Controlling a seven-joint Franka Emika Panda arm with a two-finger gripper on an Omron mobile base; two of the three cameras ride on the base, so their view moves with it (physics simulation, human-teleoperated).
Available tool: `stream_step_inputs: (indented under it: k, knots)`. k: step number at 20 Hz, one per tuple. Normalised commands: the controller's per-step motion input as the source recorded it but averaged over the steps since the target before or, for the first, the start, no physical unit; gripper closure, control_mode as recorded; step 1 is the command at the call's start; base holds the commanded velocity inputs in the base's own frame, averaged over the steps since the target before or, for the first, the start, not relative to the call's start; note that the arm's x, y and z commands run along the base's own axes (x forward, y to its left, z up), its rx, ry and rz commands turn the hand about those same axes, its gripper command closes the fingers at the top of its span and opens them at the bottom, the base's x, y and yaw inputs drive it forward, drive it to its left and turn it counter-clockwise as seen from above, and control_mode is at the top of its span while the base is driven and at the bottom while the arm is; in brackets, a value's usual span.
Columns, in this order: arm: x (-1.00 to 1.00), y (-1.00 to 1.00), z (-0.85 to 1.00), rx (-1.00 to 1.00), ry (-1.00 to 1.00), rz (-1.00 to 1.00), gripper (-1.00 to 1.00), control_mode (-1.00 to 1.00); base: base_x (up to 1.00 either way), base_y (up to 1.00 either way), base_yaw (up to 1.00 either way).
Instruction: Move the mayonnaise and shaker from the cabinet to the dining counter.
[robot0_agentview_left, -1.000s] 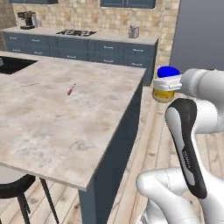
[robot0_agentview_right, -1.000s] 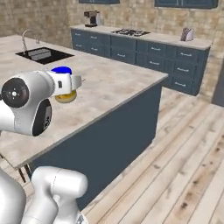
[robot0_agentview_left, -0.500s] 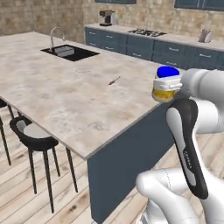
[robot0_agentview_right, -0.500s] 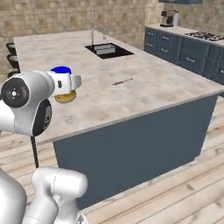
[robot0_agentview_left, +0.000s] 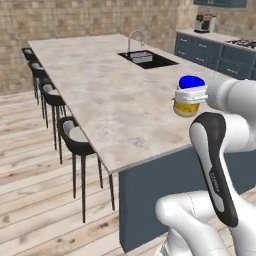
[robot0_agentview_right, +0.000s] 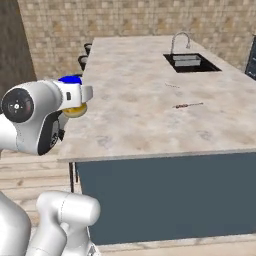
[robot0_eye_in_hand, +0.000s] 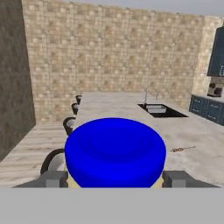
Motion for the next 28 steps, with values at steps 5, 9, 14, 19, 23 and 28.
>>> stream_step_inputs:
  k: [5,9,14,19,23,28]
  knots:
    - [0.00,0.00,0.00,0.00,0.00,0.00,1.00,1.00,0.39,-0.64,0.48]
    - [0.00,0.00,0.00,0.00,0.00,0.00,1.00,1.00,0.51,-0.37,0.26]
    - [0.00,0.00,0.00,0.00,0.00,0.00,1.00,1.00,0.69,-0.06,0.18]
    - [0.00,0.00,0.00,0.00,0.00,0.00,1.00,1.00,0.50,-0.02,0.11]
    - [0.00,0.00,0.00,0.00,0.00,0.00,1.00,1.00,0.40,-0.02,0.10]
    - [0.00,0.00,0.00,0.00,0.00,0.00,1.00,1.00,0.40,0.00,0.07]
